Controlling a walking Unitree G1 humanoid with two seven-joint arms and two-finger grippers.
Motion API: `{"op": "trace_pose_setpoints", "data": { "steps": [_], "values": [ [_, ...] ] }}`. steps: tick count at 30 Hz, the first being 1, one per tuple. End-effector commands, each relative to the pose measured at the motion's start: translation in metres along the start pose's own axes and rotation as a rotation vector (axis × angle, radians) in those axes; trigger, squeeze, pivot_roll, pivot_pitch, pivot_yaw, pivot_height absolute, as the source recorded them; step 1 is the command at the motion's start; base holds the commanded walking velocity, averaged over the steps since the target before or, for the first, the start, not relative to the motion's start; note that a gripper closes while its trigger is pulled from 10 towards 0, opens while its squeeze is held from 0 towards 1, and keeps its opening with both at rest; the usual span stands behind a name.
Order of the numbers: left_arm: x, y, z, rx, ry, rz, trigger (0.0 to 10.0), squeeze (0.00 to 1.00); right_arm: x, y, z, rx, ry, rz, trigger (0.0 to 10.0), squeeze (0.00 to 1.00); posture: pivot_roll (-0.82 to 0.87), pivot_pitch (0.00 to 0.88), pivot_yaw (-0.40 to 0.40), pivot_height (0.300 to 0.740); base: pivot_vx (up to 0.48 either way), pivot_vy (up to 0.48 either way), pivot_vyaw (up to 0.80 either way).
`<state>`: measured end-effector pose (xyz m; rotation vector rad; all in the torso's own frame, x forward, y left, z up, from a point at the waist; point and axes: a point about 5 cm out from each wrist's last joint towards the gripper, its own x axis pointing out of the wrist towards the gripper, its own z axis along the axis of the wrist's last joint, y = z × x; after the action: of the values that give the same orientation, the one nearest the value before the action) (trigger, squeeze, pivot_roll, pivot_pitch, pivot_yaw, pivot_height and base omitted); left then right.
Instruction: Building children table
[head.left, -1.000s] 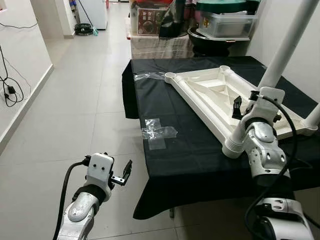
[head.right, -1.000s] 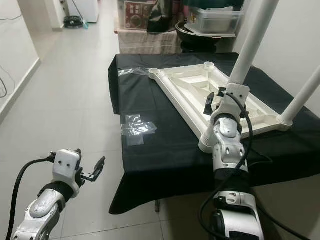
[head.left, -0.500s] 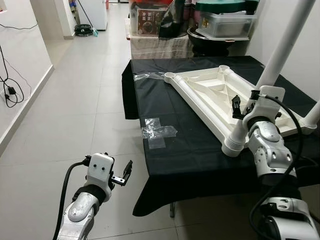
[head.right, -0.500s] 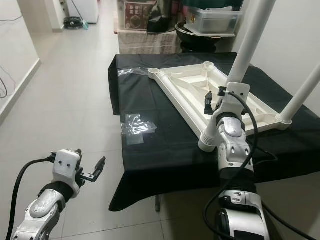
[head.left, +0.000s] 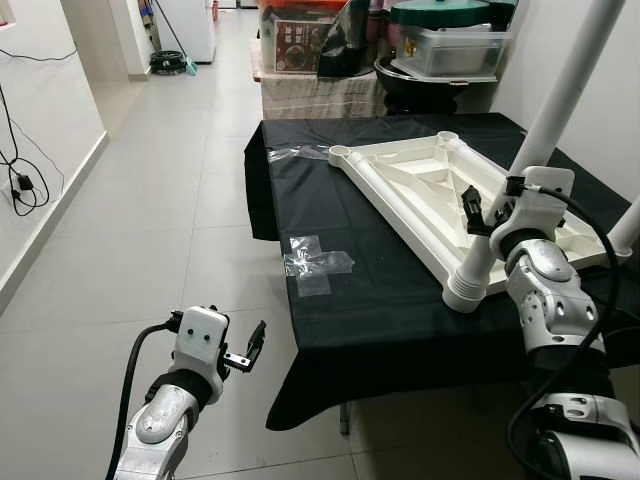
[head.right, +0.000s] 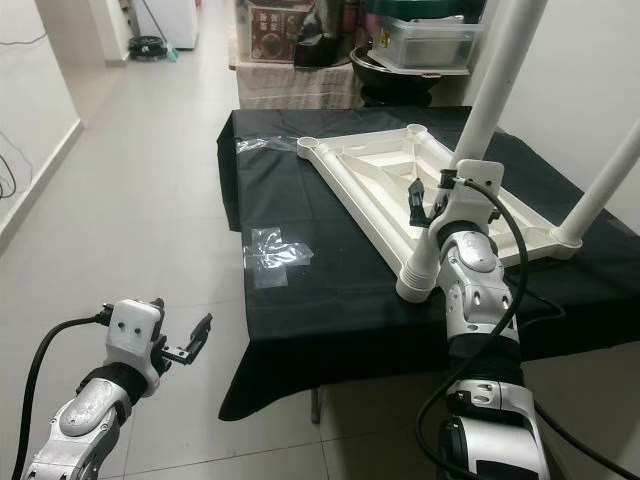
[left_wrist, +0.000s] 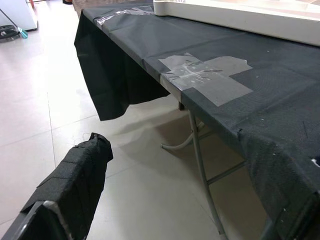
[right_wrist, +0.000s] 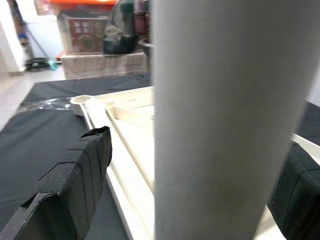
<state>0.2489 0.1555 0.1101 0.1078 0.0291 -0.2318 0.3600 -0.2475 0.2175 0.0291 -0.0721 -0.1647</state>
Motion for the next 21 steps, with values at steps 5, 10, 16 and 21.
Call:
{"op": "trace_pose_setpoints", "data": {
  "steps": [5,10,16,21],
  "values": [
    [-0.001,-0.001,-0.002,0.002,0.012,-0.013,10.0,0.0,-0.002,-0.003,0.004,0.021,-0.01,0.053,10.0,0.0,0.07,0.0,-0.045,0.74,0.0,0.0,0.0],
    [-0.001,0.0,-0.002,0.002,0.012,-0.013,10.0,0.0,-0.001,-0.005,0.004,0.005,-0.011,0.086,10.0,0.0,0.08,0.0,-0.046,0.74,0.0,0.0,0.0],
    [-0.002,0.001,-0.002,0.005,0.012,-0.013,10.0,0.0,0.002,-0.012,0.005,-0.01,-0.004,0.095,10.0,0.0,0.08,0.0,-0.045,0.74,0.0,0.0,0.0],
    [-0.002,0.001,-0.001,0.006,0.012,-0.013,10.0,0.0,0.004,-0.016,0.007,-0.026,-0.008,0.103,10.0,0.0,0.08,0.0,-0.044,0.74,0.0,0.0,0.0]
  ]
}}
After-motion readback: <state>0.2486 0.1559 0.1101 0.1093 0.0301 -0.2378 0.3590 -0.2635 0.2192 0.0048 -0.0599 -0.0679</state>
